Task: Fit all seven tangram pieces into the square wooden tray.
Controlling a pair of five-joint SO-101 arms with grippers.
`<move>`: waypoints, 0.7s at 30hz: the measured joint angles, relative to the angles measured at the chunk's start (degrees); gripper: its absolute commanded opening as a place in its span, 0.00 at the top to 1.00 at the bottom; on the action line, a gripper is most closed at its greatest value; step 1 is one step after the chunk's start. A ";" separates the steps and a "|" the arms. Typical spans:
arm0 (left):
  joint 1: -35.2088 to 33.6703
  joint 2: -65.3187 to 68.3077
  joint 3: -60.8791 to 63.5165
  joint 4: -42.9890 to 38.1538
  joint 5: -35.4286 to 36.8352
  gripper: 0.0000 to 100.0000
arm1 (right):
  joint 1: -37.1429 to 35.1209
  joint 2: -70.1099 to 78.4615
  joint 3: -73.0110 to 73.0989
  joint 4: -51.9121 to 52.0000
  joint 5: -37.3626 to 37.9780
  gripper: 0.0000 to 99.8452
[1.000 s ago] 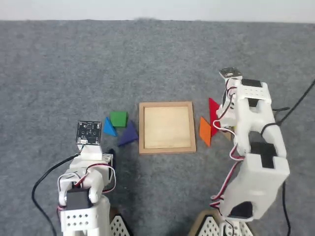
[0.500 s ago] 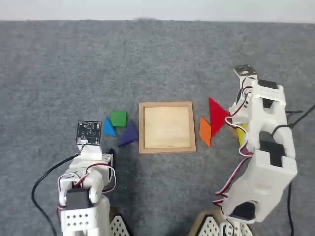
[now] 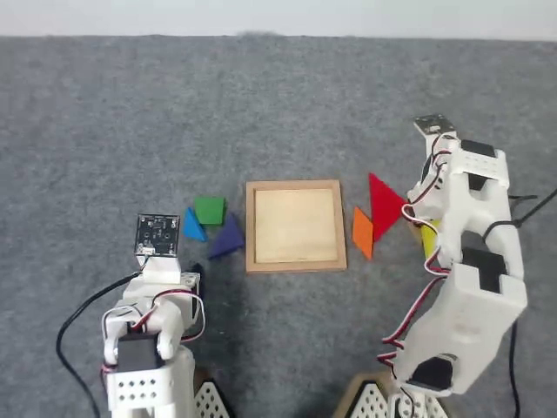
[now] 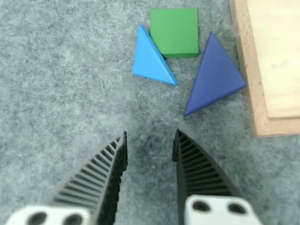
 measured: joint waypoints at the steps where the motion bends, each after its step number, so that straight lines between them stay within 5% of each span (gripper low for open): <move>1: 0.00 0.00 0.00 0.00 0.00 0.85 | 0.18 0.70 -1.14 0.79 0.00 0.71; 21: 0.00 0.00 0.00 0.00 0.00 0.85 | 7.74 9.76 -13.63 12.04 -4.84 0.77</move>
